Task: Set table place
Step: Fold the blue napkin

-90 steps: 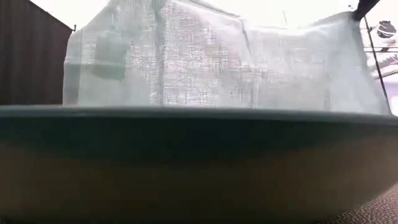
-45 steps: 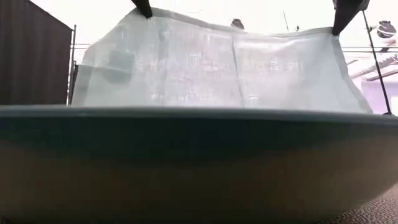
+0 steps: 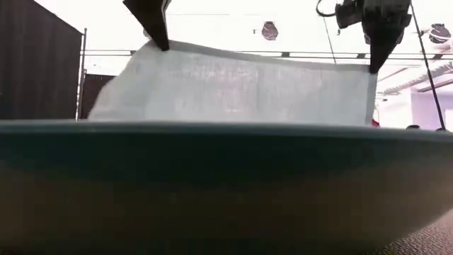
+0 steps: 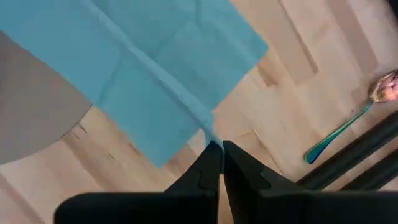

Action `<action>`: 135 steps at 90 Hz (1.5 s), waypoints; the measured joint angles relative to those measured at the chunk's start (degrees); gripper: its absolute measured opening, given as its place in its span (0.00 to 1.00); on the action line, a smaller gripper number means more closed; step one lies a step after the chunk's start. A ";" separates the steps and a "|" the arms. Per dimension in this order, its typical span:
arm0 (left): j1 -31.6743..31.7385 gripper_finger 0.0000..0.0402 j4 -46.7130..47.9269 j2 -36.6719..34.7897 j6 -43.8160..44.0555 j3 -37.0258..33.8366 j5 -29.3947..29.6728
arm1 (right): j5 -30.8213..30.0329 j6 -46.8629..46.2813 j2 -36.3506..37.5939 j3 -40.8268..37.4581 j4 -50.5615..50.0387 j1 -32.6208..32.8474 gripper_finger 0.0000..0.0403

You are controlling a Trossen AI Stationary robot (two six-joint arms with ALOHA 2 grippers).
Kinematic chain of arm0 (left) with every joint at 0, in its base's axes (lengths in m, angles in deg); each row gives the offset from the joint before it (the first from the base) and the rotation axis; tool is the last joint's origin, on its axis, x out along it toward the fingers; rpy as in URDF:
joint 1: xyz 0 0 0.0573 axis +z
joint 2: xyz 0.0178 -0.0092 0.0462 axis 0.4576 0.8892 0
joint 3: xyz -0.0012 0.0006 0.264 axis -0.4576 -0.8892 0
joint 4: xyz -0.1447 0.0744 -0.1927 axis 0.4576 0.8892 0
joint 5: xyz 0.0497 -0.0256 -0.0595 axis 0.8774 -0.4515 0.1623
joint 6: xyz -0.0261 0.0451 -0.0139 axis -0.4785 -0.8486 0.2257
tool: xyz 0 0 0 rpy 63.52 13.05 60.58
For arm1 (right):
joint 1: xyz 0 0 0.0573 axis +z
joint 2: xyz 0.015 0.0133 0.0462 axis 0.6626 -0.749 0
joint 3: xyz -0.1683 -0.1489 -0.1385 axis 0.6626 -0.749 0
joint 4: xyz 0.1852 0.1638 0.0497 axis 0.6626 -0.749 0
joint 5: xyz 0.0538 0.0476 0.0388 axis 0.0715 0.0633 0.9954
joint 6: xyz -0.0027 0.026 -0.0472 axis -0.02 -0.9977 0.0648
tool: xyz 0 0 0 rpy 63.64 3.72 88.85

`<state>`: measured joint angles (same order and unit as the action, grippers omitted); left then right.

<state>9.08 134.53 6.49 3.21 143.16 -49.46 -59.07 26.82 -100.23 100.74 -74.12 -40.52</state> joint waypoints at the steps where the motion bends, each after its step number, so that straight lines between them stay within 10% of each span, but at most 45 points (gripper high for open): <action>1: 0.06 0.00 -0.03 0.00 0.00 -0.10 -0.01 | -0.01 0.22 0.00 0.00 0.16 -0.13 0.00; 44: -3.30 0.00 -1.91 -1.52 -5.79 9.80 14.90 | -6.44 -0.34 8.62 7.05 2.12 3.77 0.00; 102: -30.41 0.00 -18.62 -1.60 -14.42 22.21 35.19 | -40.55 -19.73 -7.09 31.20 -4.19 53.70 0.00; 135: -31.69 0.00 -17.86 -1.64 -22.58 26.28 41.76 | -46.30 -10.61 -14.45 50.99 -12.82 49.88 0.00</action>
<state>-22.61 116.67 4.85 -19.37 169.44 -7.70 -105.37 16.20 -114.68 151.74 -86.94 9.36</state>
